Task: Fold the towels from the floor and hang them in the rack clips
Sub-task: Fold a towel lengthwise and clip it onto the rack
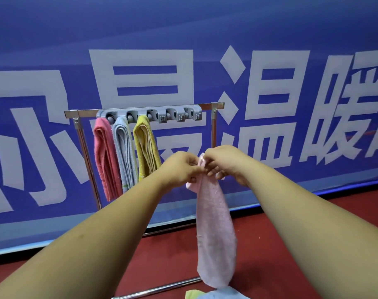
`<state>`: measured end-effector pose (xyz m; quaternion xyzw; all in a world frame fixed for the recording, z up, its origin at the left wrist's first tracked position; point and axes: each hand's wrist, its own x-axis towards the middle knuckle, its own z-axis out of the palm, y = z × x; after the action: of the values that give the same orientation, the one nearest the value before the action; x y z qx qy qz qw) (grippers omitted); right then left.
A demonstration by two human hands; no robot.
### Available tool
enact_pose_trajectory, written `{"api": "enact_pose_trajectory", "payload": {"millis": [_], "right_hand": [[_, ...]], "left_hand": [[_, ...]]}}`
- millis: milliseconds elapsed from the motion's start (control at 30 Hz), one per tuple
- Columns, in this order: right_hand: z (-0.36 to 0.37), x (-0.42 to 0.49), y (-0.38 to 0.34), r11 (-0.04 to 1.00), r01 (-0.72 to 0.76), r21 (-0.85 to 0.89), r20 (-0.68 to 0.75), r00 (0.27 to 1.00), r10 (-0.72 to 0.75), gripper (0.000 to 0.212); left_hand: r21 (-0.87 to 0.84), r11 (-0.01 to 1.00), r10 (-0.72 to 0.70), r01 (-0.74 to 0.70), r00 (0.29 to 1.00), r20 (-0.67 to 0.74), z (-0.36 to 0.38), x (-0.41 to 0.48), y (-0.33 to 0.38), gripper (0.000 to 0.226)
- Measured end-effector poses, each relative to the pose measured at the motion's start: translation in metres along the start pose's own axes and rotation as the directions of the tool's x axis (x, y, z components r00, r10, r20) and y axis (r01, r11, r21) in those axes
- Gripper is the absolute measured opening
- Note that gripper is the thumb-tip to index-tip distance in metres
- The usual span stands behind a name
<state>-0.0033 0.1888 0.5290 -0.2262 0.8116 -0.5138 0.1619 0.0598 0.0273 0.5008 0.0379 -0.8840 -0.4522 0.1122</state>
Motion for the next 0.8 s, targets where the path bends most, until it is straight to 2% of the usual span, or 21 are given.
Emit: {"api": "enact_pose_trajectory", "payload": {"millis": [67, 167, 233, 300, 367, 433, 500, 567, 667, 800], "right_hand": [[-0.002, -0.001, -0.003, 0.997, 0.038, -0.066, -0.006, 0.999, -0.039, 0.020], [-0.005, 0.003, 0.001, 0.975, 0.121, -0.185, -0.087, 0.986, -0.139, 0.016], [-0.009, 0.003, 0.008, 0.967, 0.151, -0.204, -0.043, 0.986, -0.163, 0.026], [-0.010, 0.000, 0.015, 0.975, 0.173, -0.141, 0.115, 0.981, -0.158, 0.031], [-0.008, -0.003, 0.022, 0.981, 0.187, -0.056, 0.196, 0.965, -0.173, 0.023], [-0.004, -0.002, 0.027, 0.982, 0.182, 0.049, 0.191, 0.963, -0.188, 0.020], [0.000, 0.001, 0.027, 0.974, 0.162, 0.159, 0.187, 0.964, -0.191, 0.029], [0.004, 0.002, 0.022, 0.959, 0.158, 0.237, 0.204, 0.957, -0.208, 0.037], [0.010, 0.004, 0.016, 0.950, 0.193, 0.246, 0.213, 0.945, -0.247, 0.034], [0.016, 0.007, 0.012, 0.962, 0.204, 0.184, 0.157, 0.960, -0.233, 0.019]], "left_hand": [[-0.008, 1.000, 0.006, -0.006, 1.000, -0.020, -0.001, -0.002, -0.002, 0.012], [-0.062, 0.998, 0.013, -0.014, 1.000, -0.013, -0.005, -0.001, -0.008, 0.014], [-0.147, 0.989, 0.021, -0.017, 0.999, 0.024, -0.010, -0.004, -0.008, 0.017], [-0.256, 0.967, 0.019, -0.002, 0.998, 0.064, -0.015, -0.007, -0.008, 0.017], [-0.327, 0.945, -0.004, 0.031, 0.997, 0.082, -0.021, -0.010, -0.008, 0.018], [-0.367, 0.928, -0.024, 0.060, 0.995, 0.101, -0.026, -0.010, -0.013, 0.022], [-0.391, 0.918, -0.024, 0.070, 0.992, 0.123, -0.031, -0.011, -0.017, 0.030], [-0.413, 0.909, -0.008, 0.061, 0.992, 0.130, -0.033, -0.016, -0.015, 0.026], [-0.423, 0.905, 0.006, 0.053, 0.991, 0.137, -0.035, -0.020, -0.013, 0.021], [-0.392, 0.919, -0.008, 0.049, 0.995, 0.104, -0.043, -0.023, -0.012, 0.044]]}}
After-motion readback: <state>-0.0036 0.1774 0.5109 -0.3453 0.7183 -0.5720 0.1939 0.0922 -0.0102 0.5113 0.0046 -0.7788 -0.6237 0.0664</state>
